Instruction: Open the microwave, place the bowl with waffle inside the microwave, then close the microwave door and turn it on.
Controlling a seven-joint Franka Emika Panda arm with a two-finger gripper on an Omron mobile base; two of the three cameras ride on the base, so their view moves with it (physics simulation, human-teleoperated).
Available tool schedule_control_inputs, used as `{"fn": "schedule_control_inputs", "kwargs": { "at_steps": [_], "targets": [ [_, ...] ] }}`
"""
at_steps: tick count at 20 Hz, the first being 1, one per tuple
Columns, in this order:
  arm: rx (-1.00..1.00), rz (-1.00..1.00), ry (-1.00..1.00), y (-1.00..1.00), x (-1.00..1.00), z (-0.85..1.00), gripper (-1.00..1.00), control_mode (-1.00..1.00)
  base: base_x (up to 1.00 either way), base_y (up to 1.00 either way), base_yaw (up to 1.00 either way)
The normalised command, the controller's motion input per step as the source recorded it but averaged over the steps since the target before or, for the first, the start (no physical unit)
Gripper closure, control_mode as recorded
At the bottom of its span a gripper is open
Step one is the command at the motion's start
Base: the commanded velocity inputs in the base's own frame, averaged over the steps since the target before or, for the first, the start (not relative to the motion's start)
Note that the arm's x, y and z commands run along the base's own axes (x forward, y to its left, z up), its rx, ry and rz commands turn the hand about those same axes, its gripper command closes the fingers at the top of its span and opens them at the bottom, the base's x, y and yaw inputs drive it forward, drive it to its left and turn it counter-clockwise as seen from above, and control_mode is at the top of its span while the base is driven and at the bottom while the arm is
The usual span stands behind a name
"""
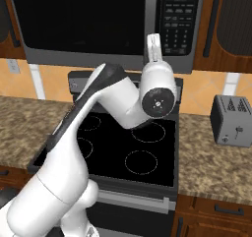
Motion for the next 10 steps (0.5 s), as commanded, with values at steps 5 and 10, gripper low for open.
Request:
{"fn": "schedule_control_inputs", "kwargs": {
  "at_steps": [5,10],
  "targets": [
    [0.02,0.02,0.30,-0.16,0.90,-0.02,1.00,-1.00,0.00,0.00,0.00],
    [0.02,0.01,-0.04,-0.30,0.88,-0.12,1.00,-1.00,0.00,0.00,0.00]
  ]
}}
